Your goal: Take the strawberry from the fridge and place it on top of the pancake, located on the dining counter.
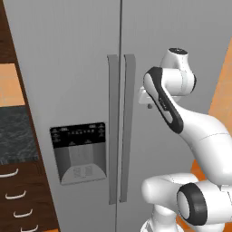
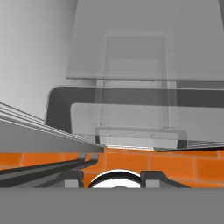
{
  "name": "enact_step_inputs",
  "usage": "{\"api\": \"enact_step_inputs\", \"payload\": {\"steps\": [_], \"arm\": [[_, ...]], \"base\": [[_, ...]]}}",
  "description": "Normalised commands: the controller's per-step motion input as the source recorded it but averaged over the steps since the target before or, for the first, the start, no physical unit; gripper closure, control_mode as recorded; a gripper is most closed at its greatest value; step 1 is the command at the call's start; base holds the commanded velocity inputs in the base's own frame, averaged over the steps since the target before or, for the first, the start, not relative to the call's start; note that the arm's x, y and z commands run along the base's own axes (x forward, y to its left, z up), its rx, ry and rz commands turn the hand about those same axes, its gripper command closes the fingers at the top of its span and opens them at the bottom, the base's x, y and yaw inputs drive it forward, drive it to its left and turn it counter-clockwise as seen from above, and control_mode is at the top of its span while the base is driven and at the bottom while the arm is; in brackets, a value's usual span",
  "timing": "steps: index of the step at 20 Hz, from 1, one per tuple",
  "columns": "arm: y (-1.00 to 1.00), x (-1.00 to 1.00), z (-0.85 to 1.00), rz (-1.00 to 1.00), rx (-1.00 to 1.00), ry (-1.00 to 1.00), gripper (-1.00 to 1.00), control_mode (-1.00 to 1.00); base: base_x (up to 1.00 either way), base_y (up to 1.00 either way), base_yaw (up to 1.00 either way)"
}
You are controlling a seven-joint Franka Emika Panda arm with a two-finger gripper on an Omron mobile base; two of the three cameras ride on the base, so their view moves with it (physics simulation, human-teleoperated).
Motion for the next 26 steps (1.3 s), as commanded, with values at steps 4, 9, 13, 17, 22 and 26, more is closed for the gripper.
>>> {"api": "enact_step_inputs", "payload": {"steps": [4,9,13,17,22,26], "arm": [[0.00,0.00,0.00,0.00,0.00,0.00,-1.00,1.00],[0.00,0.00,0.00,0.00,0.00,0.00,-1.00,1.00],[0.00,0.00,0.00,0.00,0.00,0.00,-1.00,1.00],[0.00,0.00,0.00,0.00,0.00,0.00,-1.00,1.00],[0.00,0.00,0.00,0.00,0.00,0.00,-1.00,1.00],[0.00,0.00,0.00,0.00,0.00,0.00,-1.00,1.00]], "base": [[-0.06,0.00,0.00],[-0.70,0.08,0.00],[-0.57,0.49,0.00],[-0.02,0.72,0.00],[0.05,0.25,0.00],[-0.18,-0.35,0.00]]}}
